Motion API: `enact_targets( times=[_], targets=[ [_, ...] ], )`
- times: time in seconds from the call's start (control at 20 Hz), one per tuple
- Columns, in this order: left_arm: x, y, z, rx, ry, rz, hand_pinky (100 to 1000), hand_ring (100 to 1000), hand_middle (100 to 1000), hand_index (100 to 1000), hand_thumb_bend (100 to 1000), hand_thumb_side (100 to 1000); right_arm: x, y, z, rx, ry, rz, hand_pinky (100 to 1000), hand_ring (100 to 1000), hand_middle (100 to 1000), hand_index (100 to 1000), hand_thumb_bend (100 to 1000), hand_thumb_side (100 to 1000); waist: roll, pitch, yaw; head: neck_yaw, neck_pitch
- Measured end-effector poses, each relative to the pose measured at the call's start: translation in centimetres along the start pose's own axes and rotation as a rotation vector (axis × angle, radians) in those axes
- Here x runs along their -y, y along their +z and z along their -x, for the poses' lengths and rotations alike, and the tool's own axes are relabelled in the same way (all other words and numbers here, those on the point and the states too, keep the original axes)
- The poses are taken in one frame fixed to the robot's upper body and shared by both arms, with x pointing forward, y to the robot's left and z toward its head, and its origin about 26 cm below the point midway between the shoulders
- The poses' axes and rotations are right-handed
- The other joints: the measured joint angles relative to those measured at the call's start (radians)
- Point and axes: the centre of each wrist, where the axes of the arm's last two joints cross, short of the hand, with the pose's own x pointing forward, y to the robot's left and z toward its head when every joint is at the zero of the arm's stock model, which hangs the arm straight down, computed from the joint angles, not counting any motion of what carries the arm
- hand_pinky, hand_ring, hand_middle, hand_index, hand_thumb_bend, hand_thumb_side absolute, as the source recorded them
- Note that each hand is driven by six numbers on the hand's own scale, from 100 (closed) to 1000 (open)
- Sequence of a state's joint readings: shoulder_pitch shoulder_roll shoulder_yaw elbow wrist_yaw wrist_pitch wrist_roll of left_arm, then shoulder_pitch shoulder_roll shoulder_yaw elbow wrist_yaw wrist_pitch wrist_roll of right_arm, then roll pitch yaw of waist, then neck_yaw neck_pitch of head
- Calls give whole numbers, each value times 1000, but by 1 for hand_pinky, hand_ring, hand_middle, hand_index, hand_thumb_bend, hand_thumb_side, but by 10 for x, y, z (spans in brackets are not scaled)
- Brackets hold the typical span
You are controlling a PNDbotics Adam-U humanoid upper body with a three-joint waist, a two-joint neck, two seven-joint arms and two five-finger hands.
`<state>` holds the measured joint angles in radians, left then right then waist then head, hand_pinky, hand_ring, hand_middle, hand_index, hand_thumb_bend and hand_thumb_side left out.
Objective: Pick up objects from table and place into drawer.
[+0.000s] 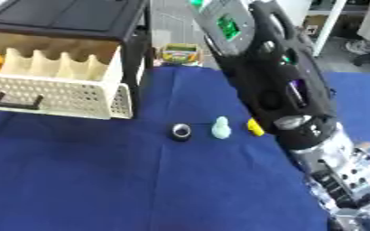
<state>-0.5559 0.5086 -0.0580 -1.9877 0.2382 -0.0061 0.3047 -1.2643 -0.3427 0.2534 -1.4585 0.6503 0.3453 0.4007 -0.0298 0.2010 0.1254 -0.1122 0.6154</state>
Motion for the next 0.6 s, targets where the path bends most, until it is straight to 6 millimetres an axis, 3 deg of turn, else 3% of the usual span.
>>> enact_targets(
  times=[0.15, 0.35, 0.45, 0.6],
  targets=[
    [-1, 0, 0, 16, -37, 2, 208, 100, 119, 732, 113, 1000, 14, 16, 9, -14, -34, 80, 493, 596, 594, 759, 449, 390, 9, 1, -8, 9, 8],
    [-8, -3, -3, 24, -125, 34, 356, 100, 188, 719, 100, 1000, 31, 41, 24, -54, -72, 178, 496, 599, 591, 744, 408, 482, 25, 4, -19, 22, 18],
    [-13, -5, -6, 26, -185, 70, 378, 100, 201, 714, 100, 1000, 42, 56, 34, -83, -85, 234, 498, 599, 591, 743, 399, 506, 35, 8, -24, 29, 28],
    [-17, -9, -11, 46, -272, 139, 422, 126, 285, 675, 100, 997, 56, 79, 45, -116, -96, 313, 518, 614, 599, 741, 407, 652, 50, 12, -31, 38, 41]
  ],
)
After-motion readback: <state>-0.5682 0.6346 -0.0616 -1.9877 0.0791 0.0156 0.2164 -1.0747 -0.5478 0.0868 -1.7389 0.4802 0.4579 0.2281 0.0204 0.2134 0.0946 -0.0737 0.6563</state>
